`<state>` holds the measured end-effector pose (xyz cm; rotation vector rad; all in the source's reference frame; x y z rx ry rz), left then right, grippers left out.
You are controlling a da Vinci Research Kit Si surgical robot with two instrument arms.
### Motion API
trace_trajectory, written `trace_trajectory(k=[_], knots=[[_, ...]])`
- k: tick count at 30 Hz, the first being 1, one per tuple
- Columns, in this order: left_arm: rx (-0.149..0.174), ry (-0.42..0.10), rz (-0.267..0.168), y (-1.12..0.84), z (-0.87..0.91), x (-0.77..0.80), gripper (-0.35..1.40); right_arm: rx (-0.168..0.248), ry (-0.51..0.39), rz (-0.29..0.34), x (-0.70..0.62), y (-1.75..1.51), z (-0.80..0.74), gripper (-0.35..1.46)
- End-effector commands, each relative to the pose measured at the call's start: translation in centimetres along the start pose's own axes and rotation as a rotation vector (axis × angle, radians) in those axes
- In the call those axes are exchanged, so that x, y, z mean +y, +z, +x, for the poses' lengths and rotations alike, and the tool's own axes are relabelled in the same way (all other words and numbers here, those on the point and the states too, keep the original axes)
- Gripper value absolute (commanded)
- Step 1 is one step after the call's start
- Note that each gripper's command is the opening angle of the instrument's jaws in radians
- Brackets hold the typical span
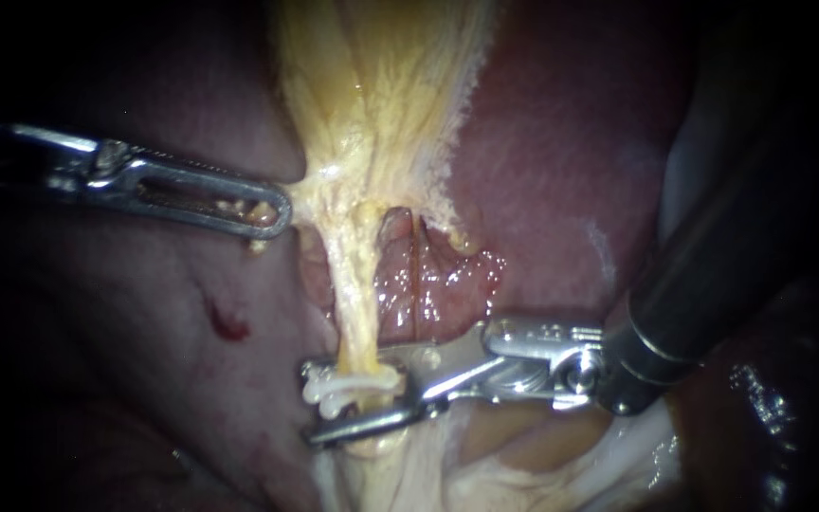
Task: Going back second clip left tube
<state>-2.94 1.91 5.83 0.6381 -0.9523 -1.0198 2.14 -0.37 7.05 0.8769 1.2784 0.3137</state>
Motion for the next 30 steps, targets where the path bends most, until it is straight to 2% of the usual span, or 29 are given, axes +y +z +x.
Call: trace_trajectory(k=[1,8,16,21,30], knots=[[0.0,0.0,-0.001,0.0,0.0,0.0,-0.35,0.001,-0.002,-0.004,0.01,0.0,0.0,0.48],[0.0,0.001,-0.001,0.01,0.01,0.0,-0.35,0.005,-0.081,-0.071,0.11,-0.02,-0.02,0.5],[-0.001,0.001,-0.001,0.02,0.02,0.0,-0.35,-0.001,-0.172,-0.117,0.22,-0.15,-0.09,0.5],[-0.001,0.002,-0.001,0.02,0.02,0.0,-0.35,-0.006,-0.222,-0.142,0.22,-0.31,-0.13,0.5],[-0.001,0.002,-0.001,0.01,0.02,0.0,-0.35,-0.014,-0.273,-0.178,0.13,-0.62,-0.09,0.5]])
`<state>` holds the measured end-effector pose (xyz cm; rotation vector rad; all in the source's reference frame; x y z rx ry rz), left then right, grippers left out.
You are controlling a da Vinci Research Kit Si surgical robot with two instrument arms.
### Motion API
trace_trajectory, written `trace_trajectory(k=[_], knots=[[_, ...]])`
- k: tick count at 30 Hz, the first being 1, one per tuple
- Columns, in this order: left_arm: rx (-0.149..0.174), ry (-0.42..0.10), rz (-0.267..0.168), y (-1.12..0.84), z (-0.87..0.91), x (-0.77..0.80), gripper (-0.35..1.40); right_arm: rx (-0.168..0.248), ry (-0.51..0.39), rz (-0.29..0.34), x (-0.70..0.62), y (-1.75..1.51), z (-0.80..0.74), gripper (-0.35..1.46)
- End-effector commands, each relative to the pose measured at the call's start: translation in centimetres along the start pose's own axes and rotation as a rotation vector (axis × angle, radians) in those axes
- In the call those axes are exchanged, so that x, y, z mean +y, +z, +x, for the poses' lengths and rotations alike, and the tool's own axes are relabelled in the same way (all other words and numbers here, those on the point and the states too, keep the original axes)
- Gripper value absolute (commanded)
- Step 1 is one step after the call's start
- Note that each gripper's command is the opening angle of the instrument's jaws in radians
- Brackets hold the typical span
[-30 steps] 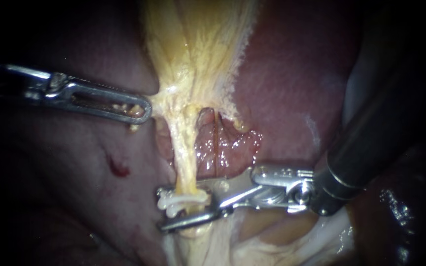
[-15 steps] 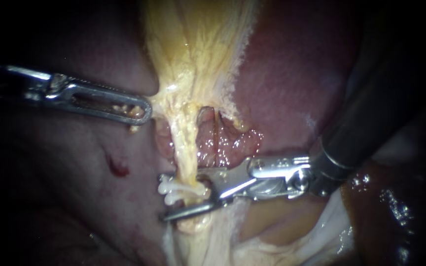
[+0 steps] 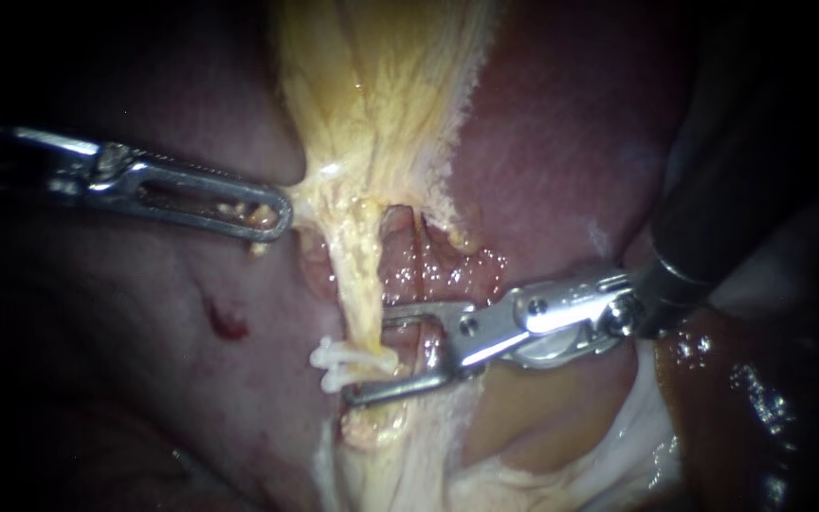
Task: Going back second clip left tube
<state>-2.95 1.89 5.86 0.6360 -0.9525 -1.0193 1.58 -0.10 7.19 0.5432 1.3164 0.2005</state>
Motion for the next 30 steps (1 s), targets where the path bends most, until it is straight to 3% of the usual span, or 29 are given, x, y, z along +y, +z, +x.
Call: trace_trajectory(k=[1,11,21,30], knots=[[0.0,0.0,0.0,0.0,0.0,0.0,-0.35,0.0,-0.004,0.001,-0.01,-0.05,0.01,0.5],[0.0,0.0,0.0,-0.01,0.0,0.0,-0.35,-0.008,-0.07,-0.018,-0.08,-0.61,0.19,0.5],[0.0,0.0,0.0,0.0,0.0,0.0,-0.35,-0.022,-0.108,-0.052,-0.05,-1.13,0.4,0.5],[0.0,0.0,0.0,0.01,-0.01,0.0,-0.35,-0.025,-0.13,-0.055,-0.03,-1.27,0.43,0.5]])
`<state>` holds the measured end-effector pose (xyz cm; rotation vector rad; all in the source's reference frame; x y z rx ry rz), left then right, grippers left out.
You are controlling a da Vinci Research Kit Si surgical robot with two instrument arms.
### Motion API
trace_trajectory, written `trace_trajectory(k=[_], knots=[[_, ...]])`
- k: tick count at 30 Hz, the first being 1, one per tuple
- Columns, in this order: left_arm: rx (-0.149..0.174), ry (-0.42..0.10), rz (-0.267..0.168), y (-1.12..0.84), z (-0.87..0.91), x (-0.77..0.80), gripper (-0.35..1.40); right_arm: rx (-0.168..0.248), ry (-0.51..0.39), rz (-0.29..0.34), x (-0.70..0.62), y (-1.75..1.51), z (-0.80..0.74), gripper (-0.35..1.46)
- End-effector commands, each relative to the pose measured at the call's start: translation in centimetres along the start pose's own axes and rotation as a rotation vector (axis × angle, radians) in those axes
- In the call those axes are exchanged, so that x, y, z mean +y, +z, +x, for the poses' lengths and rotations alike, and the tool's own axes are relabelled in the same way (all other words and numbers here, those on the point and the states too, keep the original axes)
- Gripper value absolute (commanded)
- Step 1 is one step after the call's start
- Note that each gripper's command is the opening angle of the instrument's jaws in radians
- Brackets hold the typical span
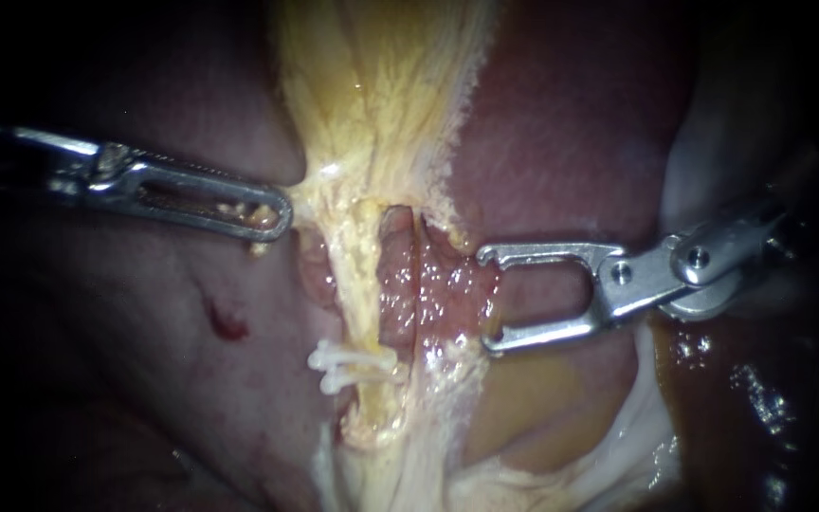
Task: Going back second clip left tube
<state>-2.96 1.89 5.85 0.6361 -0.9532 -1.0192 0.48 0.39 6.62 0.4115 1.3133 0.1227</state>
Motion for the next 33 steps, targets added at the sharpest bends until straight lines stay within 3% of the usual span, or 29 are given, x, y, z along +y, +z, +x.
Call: trace_trajectory(k=[1,7,20,27,33], knots=[[0.0,0.0,-0.001,0.01,0.0,0.0,-0.35,0.0,-0.001,0.0,0.01,0.0,0.0,0.5],[-0.003,0.005,-0.011,0.18,0.09,0.0,-0.35,-0.001,-0.007,0.0,0.03,-0.02,-0.03,0.5],[0.023,0.016,-0.028,0.87,0.2,0.18,-0.35,-0.004,-0.007,0.002,0.04,-0.08,-0.06,0.5],[0.034,0.021,-0.032,0.94,0.22,0.29,-0.35,-0.004,-0.007,0.002,0.03,-0.08,-0.06,0.5],[0.036,0.021,-0.03,0.94,0.23,0.28,-0.35,-0.004,-0.006,0.002,0.03,-0.08,-0.05,0.5]])
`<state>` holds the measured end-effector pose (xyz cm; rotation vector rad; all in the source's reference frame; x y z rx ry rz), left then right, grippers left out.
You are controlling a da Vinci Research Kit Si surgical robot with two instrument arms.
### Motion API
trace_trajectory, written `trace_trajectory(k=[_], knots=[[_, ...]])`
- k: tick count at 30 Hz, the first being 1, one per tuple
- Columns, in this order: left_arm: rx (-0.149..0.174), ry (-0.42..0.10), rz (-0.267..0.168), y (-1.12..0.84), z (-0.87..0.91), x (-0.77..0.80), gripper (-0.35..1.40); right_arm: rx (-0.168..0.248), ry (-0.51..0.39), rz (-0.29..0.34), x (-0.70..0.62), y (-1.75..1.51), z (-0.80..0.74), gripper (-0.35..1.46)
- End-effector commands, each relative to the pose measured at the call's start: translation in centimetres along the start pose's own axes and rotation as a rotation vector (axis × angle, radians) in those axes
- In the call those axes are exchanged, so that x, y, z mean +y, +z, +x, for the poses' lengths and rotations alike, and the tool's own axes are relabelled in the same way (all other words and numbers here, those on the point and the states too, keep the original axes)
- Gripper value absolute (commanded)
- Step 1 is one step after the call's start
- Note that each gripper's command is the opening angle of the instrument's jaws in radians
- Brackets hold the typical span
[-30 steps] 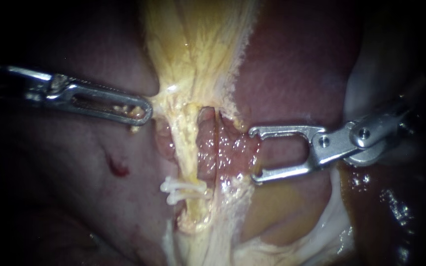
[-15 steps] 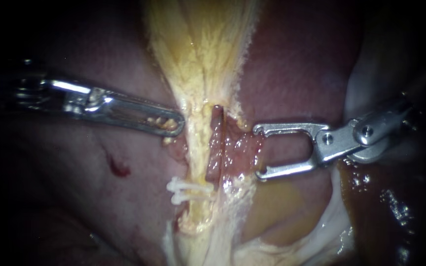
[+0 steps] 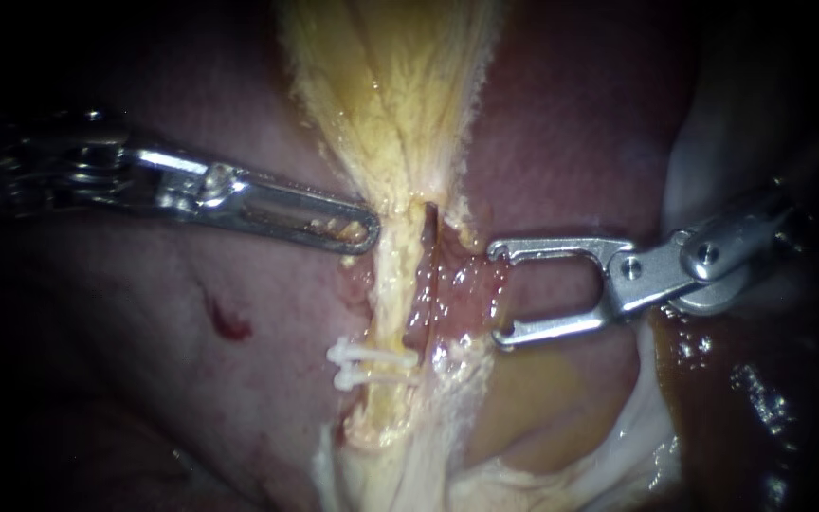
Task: Going back second clip left tube
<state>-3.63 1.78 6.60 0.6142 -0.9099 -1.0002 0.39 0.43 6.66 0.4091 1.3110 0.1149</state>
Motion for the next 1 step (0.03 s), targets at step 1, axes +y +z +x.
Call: trace_trajectory(k=[1], knots=[[0.001,0.0,0.003,0.0,0.0,-0.01,-0.35,0.0,0.0,0.0,0.0,0.0,0.0,0.5]])
